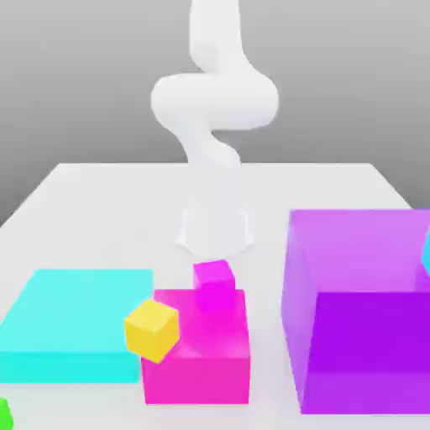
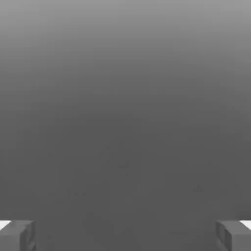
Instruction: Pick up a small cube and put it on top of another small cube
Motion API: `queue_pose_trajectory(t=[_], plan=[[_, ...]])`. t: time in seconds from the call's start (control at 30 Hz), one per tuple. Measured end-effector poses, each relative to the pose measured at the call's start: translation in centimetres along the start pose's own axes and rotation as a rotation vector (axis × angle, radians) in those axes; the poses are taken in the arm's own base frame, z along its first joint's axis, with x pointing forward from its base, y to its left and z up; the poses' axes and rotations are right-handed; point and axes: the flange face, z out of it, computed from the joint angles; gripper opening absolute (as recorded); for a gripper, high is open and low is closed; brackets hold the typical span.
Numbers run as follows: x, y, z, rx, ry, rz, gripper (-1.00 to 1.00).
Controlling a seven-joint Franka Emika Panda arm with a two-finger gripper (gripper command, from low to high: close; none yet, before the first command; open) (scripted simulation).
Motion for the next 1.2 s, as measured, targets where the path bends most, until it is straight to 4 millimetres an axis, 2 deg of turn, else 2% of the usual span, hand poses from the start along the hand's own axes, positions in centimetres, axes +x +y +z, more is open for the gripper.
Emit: queue_pose_trajectory(t=[0.17, 0.33, 0.53, 0.67, 0.83, 1.0, 1.1, 1.2], plan=[[3.4, 2.4, 8.0, -0.071, -0.097, 0.034, 0.00], [5.9, 6.0, 15.8, -0.144, -0.178, 0.071, 0.00], [7.6, 11.9, 24.7, -0.241, -0.261, 0.116, 0.00], [8.4, 17.3, 29.9, -0.314, -0.303, 0.153, 0.00], [7.9, 23.6, 36.1, -0.406, -0.359, 0.173, 0.00], [6.9, 31.1, 41.0, -0.508, -0.404, 0.194, 0.00], [6.0, 35.9, 43.4, -0.572, -0.429, 0.201, 0.00], [4.2, 39.1, 46.6, -0.595, -0.437, 0.201, 0.00]])
